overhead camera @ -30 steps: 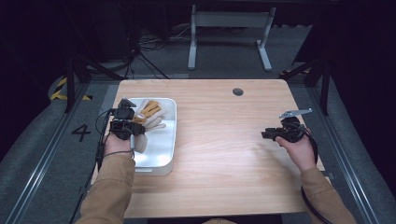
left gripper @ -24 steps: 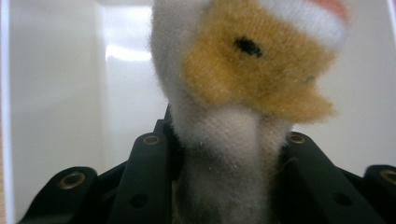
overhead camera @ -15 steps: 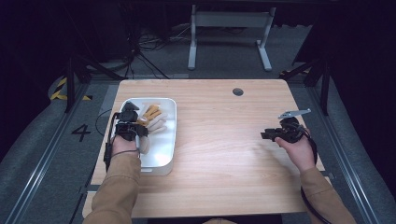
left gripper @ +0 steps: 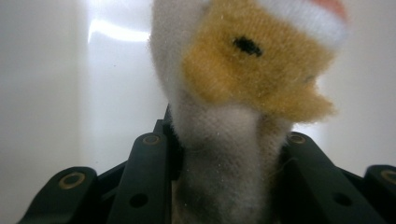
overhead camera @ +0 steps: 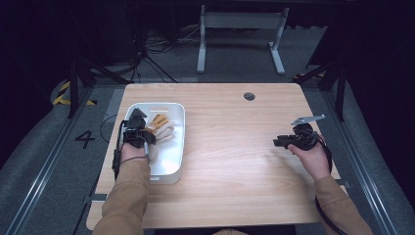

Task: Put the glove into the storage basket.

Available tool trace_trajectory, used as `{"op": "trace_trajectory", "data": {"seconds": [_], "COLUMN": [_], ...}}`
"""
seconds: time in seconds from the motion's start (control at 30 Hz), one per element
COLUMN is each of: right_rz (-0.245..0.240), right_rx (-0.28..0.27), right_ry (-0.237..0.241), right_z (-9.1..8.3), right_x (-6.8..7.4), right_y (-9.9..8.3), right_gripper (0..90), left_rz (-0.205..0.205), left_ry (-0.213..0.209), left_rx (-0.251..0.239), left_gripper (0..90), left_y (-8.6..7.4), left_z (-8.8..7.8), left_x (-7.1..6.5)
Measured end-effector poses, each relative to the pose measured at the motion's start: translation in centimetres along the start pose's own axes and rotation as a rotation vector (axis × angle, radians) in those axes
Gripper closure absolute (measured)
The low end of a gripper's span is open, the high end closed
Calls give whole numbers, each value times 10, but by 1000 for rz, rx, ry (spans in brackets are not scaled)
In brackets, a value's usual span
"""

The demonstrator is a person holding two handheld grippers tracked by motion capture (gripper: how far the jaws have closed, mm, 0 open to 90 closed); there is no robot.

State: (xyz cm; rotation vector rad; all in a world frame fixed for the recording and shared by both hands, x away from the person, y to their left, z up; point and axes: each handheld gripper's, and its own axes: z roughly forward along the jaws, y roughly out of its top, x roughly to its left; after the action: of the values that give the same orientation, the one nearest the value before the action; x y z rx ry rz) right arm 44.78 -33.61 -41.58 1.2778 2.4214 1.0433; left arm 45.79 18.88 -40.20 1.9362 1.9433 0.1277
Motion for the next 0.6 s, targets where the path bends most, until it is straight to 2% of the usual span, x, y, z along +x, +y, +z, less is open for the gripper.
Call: {"op": "trace_trajectory", "data": {"seconds": [0.1,0.2,0.43,0.6], "right_rz": [-4,2,7,8], "right_rx": [2,0,-4,-3], "right_ry": [1,1,1,-1], "right_z": [1,0,-1,-2], "right_x": [1,0,-2,-2], "right_y": [0,0,-1,-1], "right_gripper": [659,659,657,657], "left_rz": [-6,4,8,30], "left_ry": [13,31,29,37], "left_rx": [10,20,49,80], "left_gripper": [681,676,663,648], "left_y": [0,-1,-1,-2], "left_z": [3,4,8,13], "left_x": [0,-1,-3,-5]}}
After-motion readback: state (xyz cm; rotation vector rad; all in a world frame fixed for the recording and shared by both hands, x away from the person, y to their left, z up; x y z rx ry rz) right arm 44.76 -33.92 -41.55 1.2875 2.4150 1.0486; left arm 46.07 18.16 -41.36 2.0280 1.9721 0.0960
